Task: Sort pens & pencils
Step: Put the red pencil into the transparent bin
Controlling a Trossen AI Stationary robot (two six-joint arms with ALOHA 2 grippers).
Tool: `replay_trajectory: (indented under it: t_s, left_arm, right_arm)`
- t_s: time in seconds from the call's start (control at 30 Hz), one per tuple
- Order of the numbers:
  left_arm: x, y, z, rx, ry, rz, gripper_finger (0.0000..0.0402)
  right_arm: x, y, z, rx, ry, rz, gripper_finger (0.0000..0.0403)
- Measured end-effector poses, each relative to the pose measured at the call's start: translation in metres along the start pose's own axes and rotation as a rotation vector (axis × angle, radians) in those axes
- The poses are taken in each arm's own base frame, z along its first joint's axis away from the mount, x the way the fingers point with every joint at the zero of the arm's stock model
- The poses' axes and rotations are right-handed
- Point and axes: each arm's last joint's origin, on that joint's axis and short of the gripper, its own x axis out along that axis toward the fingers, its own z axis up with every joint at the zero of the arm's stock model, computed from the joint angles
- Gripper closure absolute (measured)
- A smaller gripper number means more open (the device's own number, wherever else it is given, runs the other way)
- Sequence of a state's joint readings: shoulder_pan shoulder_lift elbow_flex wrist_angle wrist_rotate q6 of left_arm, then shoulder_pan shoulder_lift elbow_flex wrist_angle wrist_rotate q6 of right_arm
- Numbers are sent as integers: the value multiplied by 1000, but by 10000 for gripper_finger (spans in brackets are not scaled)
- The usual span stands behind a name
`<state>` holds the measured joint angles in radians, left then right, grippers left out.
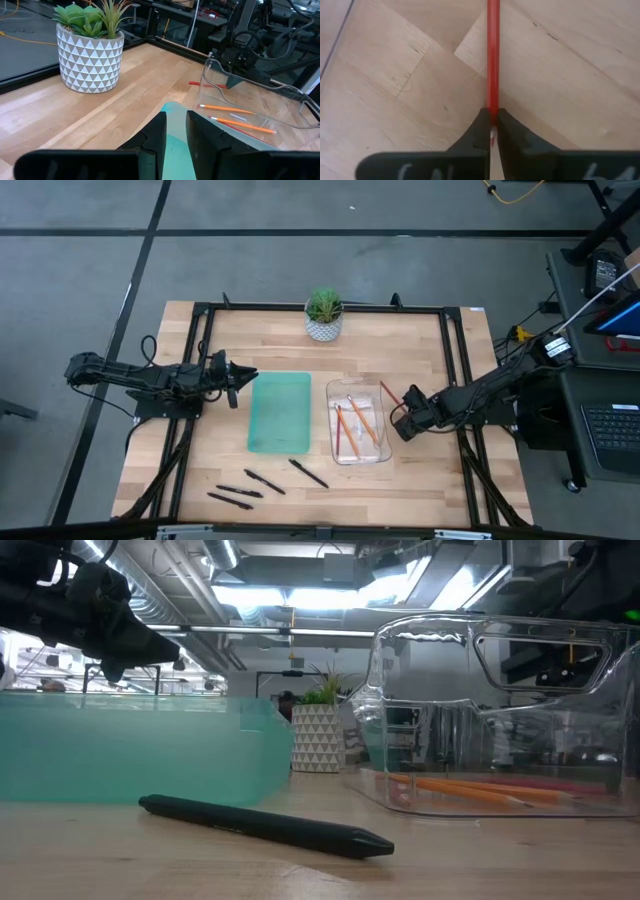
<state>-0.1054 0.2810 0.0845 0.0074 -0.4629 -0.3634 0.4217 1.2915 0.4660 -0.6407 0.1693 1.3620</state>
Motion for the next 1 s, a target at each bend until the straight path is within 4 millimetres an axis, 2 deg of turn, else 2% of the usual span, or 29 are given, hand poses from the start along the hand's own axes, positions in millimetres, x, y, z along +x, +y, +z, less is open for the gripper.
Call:
replay_trajectory:
  t_s: [0.13,0.6,0.8,1.0]
  left_arm:
    - [0,0,0,0,0,0,333]
    - [0,0,0,1,1,0,333]
    - [0,0,0,1,1,1,333]
    - [0,0,0,1,1,0,333]
  right_arm:
    - [-2,0,0,-1,-17,5,387]
    - [-33,-7,8,52,-139,29,392]
    - [-65,-7,17,76,-269,50,392]
    - [-105,5,28,34,-380,209,392]
